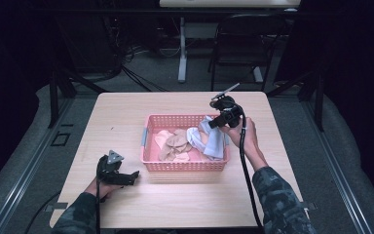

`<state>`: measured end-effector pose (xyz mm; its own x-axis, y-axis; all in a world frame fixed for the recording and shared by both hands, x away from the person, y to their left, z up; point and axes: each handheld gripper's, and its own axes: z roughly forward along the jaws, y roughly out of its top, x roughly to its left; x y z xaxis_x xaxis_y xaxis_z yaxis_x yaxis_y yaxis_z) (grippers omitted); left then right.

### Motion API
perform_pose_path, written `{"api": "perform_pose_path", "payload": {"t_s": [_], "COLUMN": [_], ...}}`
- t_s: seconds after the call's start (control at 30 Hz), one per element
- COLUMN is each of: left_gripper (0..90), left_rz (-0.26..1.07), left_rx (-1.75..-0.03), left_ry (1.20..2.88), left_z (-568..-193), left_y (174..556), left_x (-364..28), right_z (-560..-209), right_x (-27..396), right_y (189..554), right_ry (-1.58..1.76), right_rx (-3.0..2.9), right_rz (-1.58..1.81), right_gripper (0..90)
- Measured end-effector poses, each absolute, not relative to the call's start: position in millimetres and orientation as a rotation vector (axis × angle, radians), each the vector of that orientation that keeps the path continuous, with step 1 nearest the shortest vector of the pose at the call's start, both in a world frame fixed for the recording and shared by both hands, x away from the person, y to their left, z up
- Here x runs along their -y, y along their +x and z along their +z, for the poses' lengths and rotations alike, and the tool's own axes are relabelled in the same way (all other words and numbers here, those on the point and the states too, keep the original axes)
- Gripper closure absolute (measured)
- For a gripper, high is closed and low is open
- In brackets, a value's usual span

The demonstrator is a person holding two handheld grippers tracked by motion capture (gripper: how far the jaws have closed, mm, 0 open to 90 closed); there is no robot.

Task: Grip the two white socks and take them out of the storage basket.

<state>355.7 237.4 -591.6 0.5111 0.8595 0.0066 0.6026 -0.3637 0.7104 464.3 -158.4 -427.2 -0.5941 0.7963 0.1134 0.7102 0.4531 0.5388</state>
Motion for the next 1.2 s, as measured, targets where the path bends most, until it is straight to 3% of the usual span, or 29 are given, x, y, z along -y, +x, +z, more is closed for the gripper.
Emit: {"api": "perform_pose_path", "payload": {"t_s": [0.73, 1.2], "left_gripper": [0.7, 0.7], "left_rz": [0.503, 0.504], "left_rx": [-1.189, -1.19], "left_ry": [2.096, 2.095], "left_z": [-592, -592], "left_y": [356, 356], "left_x": [-237, -237], "right_z": [-367, -353], "right_x": [188, 229], "right_y": [438, 421], "right_ry": [1.252, 1.275], "right_rx": [-2.475, -2.404], "right_rz": [0.907, 0.917], "right_gripper": [82.1, 82.0]}}
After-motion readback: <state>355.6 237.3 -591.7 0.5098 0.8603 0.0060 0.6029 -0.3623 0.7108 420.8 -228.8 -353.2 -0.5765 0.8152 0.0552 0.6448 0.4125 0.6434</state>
